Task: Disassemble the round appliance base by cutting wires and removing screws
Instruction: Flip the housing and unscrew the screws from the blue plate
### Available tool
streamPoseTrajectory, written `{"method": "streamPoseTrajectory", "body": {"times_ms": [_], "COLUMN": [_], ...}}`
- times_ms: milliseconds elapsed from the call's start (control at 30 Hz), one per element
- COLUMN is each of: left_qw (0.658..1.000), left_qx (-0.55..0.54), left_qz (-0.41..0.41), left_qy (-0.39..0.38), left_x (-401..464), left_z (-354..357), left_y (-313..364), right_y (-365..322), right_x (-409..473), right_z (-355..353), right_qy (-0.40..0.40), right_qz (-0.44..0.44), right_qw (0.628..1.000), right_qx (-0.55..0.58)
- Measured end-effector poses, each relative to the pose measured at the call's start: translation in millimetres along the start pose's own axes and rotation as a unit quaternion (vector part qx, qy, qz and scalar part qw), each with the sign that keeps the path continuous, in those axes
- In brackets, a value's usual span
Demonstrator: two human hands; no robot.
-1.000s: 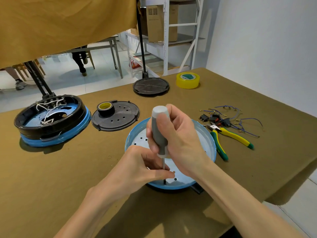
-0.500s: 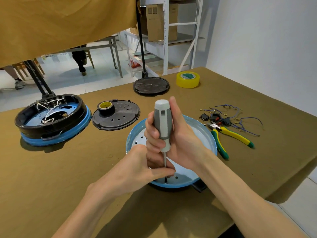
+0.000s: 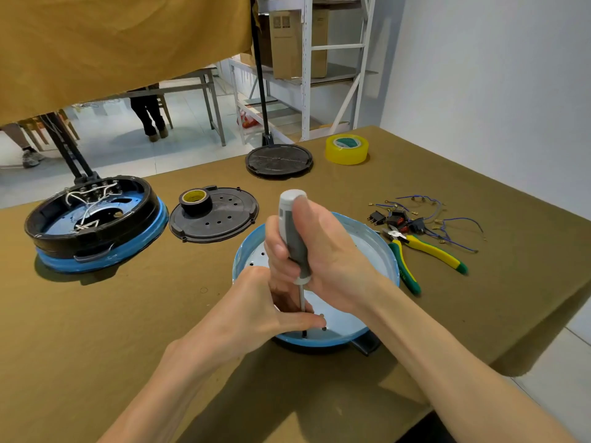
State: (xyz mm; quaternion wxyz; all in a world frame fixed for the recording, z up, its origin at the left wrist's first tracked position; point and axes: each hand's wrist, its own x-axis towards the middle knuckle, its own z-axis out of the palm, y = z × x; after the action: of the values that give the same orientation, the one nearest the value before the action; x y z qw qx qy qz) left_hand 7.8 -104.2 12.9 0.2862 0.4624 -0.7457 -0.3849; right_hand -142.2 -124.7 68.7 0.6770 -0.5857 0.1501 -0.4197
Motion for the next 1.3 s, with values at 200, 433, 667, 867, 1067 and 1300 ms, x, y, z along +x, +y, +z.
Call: {"method": "streamPoseTrajectory", "body": {"times_ms": [200,433,667,867,1067,1300], "left_qw": [0.995,0.999,0.997,0.999,0.997,0.997], "left_qx": [-0.026,-0.013,0.006,-0.006,-0.031,-0.038], "left_qz": [-0.009,-0.015,0.006,-0.012,0.002,-0.015], "left_qy": [-0.094,-0.042,-0.078,-0.047,-0.074,-0.061], "left_x": [-0.6,-0.5,-2.8,-2.5,-3.1,-1.0], "left_z": [-6.4,-6.6,-5.2,-4.8,-10.0,-11.6], "left_y": [3.2,1.5,4.6,5.0,7.1,3.8], "right_y": [2.4,1.1,0.7,0.6,-0.8,4.0], "right_x": [5.5,3.4,-0.4,-1.1,-3.9,-3.8], "right_z": [-6.1,-5.8,-5.0,-1.4,4.7,-0.4], "right_qy": [0.000,-0.024,-0.004,0.077,0.028,0.069], "right_qz": [0.065,0.001,0.037,-0.006,0.033,-0.025], "right_qw": [0.990,0.999,0.998,0.997,0.999,0.997], "right_qx": [0.123,0.032,0.054,-0.022,0.032,-0.038]}}
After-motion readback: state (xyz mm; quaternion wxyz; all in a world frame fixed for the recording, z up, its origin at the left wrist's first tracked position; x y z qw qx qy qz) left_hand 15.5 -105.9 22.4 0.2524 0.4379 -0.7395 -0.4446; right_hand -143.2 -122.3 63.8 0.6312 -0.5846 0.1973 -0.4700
